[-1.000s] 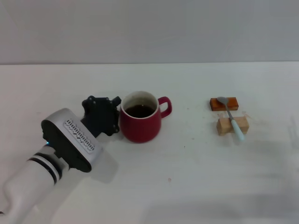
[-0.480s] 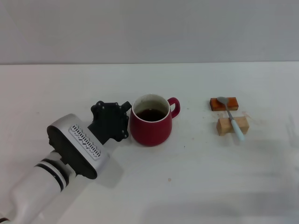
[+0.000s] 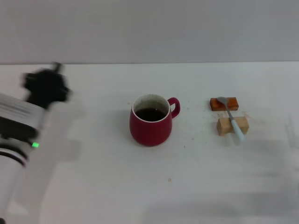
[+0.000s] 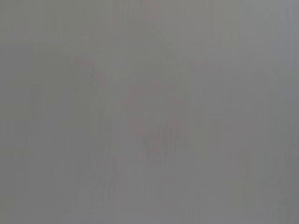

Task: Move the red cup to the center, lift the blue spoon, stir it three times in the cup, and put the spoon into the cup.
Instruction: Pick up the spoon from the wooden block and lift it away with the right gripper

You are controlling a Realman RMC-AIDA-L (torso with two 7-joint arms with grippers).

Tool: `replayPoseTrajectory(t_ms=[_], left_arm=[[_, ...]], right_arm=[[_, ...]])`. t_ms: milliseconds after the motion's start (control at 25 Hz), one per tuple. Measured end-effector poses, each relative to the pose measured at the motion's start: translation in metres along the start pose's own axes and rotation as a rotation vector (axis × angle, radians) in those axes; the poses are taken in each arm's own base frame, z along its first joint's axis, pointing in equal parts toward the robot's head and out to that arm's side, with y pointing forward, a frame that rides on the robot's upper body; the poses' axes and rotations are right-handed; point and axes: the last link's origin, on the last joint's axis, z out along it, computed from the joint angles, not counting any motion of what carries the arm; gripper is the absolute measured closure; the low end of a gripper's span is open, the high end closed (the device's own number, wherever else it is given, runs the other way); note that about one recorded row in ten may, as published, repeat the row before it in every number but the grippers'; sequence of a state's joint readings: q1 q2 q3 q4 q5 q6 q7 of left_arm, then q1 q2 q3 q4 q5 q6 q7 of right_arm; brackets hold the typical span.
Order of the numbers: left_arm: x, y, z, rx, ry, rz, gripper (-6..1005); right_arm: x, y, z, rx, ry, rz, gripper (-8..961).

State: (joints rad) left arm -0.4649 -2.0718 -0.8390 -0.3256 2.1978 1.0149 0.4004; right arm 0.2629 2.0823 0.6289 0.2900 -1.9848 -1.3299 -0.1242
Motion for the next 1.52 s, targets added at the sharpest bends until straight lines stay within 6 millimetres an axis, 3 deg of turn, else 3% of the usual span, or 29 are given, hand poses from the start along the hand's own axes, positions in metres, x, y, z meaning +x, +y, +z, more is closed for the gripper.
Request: replayPoseTrajectory(t_ms=[120,200,240,320,400,560,840,1040,1240,1520], left_arm=[[-0.007,-0.033,-0.003,0.158,-0.019,-0.129,984],[-0.007,-0.033,-0.003,0.158,-0.019,-0.129,983],[-0.018,-0.054,-0.010,0.248,-0.045,-0.217,982],[-0.018,-0.054,-0.010,0.248,-0.045,-0.217,981],[-0.033,-0.069,-0.020,0.294,-0.085,-0.272,966],[-0.037,-0.070,-0.021,0.287,-0.099,-0.292,910],[-0.038,-0.069,-0.020,0.286,-0.104,-0.332,721],[-0.035,-0.067,-0.015,0.277,-0.103,-0.324,486],[-0.032,-0.066,-0.006,0.260,-0.108,-0.313,312],[-0.028,-0.066,0.000,0.250,-0.106,-0.246,192]], right_arm=[[0.001,0.000,-0.001,0.002,0.002,0.000,390],[0.001,-0.001,-0.002,0.004,0.004,0.001,390],[0.001,-0.001,-0.002,0.004,0.005,0.001,390],[0.001,0.000,-0.002,0.004,0.006,0.002,390],[0.002,0.000,-0.002,0.004,0.008,0.003,390],[0.003,0.003,-0.002,-0.005,0.018,0.010,390],[0.003,0.015,-0.009,-0.001,0.036,0.074,391],[-0.003,0.041,-0.031,-0.001,0.042,0.132,391],[-0.012,0.069,-0.051,0.000,0.070,0.130,391],[-0.007,0.090,-0.064,-0.038,0.137,0.179,391]])
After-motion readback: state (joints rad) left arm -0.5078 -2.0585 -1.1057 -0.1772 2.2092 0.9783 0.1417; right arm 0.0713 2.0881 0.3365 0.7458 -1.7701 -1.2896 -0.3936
